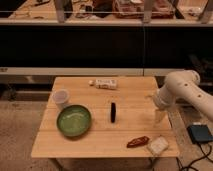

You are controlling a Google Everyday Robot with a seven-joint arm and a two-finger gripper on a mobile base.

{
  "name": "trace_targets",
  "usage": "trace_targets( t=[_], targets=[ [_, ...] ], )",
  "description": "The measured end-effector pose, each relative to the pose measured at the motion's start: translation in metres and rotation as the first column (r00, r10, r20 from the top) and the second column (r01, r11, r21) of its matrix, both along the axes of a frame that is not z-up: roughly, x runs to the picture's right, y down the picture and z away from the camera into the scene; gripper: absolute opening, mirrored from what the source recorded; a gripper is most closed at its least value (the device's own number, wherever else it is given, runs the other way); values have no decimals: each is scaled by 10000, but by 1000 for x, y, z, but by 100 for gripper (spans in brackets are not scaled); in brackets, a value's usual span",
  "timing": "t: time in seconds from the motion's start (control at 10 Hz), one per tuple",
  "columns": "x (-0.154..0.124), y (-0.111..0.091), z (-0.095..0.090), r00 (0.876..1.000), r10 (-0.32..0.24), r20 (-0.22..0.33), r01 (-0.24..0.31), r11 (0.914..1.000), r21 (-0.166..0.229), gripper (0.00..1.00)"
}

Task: Knock the eraser over

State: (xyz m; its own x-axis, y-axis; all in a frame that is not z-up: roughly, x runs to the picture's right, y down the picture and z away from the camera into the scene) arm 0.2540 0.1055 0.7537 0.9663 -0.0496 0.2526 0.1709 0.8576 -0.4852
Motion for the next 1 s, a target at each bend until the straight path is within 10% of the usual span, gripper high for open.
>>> trace_targets(
  t=[0.4, 1.0],
  targets=[
    [0, 0, 0, 10000, 0, 0, 0, 10000, 0, 80],
    [-22, -11, 7, 9992, 78, 395, -89, 9996, 271, 25]
  ],
)
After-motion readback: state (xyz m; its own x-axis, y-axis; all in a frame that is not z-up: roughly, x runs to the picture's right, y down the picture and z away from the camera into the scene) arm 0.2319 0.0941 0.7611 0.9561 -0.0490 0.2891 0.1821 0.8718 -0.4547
